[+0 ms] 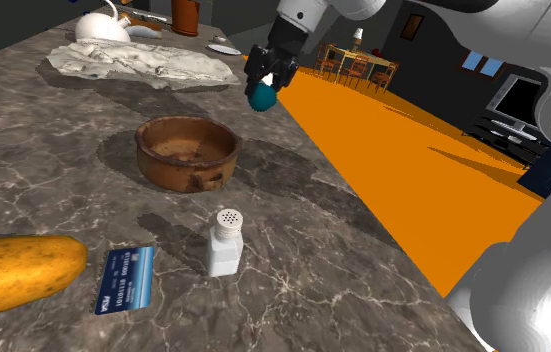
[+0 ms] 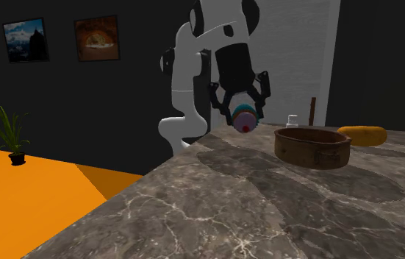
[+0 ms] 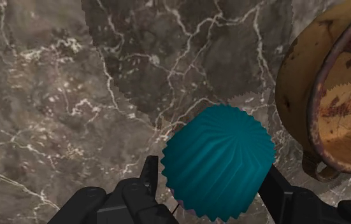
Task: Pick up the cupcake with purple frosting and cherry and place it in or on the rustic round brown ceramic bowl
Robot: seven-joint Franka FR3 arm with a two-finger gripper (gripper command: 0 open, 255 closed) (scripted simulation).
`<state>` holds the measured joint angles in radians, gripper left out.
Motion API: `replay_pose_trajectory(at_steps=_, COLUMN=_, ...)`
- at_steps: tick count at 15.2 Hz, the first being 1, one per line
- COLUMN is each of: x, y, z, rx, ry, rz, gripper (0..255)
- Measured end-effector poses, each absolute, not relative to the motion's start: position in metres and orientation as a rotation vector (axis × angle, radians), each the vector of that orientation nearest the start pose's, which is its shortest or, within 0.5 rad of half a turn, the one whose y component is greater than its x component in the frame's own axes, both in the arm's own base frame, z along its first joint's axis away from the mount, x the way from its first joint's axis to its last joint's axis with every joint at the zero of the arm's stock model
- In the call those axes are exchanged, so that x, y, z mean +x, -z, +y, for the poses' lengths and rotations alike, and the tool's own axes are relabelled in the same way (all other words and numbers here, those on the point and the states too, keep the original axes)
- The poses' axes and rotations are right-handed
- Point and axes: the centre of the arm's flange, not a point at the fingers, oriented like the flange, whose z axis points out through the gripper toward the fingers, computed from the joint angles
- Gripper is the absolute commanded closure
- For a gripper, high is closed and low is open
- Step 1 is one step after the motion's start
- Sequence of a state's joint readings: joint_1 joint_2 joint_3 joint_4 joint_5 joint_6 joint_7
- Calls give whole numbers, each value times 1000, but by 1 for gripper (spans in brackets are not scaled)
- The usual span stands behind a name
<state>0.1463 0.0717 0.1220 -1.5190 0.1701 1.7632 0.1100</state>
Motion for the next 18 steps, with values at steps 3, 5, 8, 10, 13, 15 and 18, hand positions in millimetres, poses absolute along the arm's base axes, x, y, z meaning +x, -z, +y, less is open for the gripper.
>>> replay_pose_trajectory(at_steps=3, x=570, y=-645, z=169, rx=-2920, ry=200, rz=-203, gripper=255)
replay_pose_trajectory(at_steps=5, x=571, y=-655, z=170, rx=-2920, ry=200, rz=-203, gripper=255)
replay_pose_trajectory(at_steps=8, x=571, y=-670, z=170, rx=-2920, ry=200, rz=-204, gripper=255)
replay_pose_trajectory(at_steps=10, x=570, y=-680, z=171, rx=-2920, ry=200, rz=-204, gripper=255)
replay_pose_trajectory(at_steps=13, x=562, y=-685, z=195, rx=-2921, ry=200, rz=-205, gripper=255)
replay_pose_trajectory(at_steps=15, x=556, y=-684, z=219, rx=-2920, ry=200, rz=-205, gripper=255)
replay_pose_trajectory(at_steps=18, x=539, y=-685, z=257, rx=-2920, ry=200, rz=-206, gripper=255)
